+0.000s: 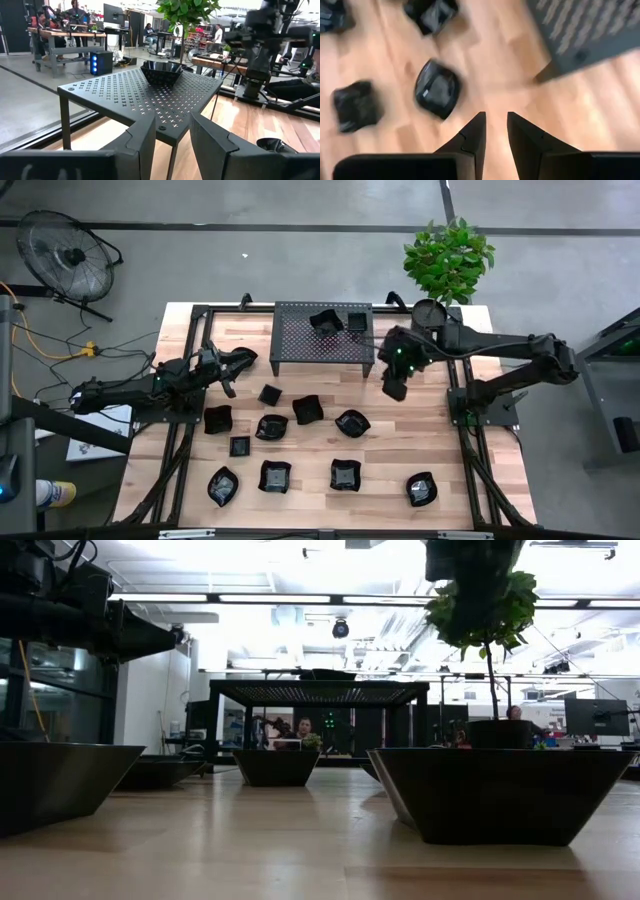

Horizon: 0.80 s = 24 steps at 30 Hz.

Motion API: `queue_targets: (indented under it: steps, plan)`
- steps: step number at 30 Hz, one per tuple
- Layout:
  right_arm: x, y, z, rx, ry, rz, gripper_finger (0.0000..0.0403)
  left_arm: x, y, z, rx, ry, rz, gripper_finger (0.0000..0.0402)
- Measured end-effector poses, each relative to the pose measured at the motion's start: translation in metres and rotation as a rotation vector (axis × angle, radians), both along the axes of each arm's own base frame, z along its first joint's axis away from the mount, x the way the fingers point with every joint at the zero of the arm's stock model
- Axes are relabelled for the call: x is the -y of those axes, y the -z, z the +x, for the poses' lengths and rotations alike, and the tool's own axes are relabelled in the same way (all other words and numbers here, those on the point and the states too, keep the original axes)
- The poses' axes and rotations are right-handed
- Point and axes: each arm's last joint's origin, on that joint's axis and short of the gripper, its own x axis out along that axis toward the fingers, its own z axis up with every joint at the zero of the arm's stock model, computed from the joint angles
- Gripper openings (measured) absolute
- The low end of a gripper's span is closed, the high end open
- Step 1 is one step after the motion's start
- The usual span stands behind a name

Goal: Pick & Place Mini shaped plates
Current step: Put the leaf shaped plate on the shelf

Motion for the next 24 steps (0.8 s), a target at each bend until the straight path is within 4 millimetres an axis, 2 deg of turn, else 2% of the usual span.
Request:
queue_targets:
  steps: [9, 24]
  plan:
    - [-0.043, 0.003, -0.003, -0.075, -0.031, 0.108, 0.0074, 0.000, 0.000, 0.000, 0.000, 0.000, 0.000, 0.0117]
    - [-0.121, 0.004, -0.020, -0.089, 0.254, 0.212, 0.0074, 0.000, 0.000, 0.000, 0.000, 0.000, 0.000, 0.0117]
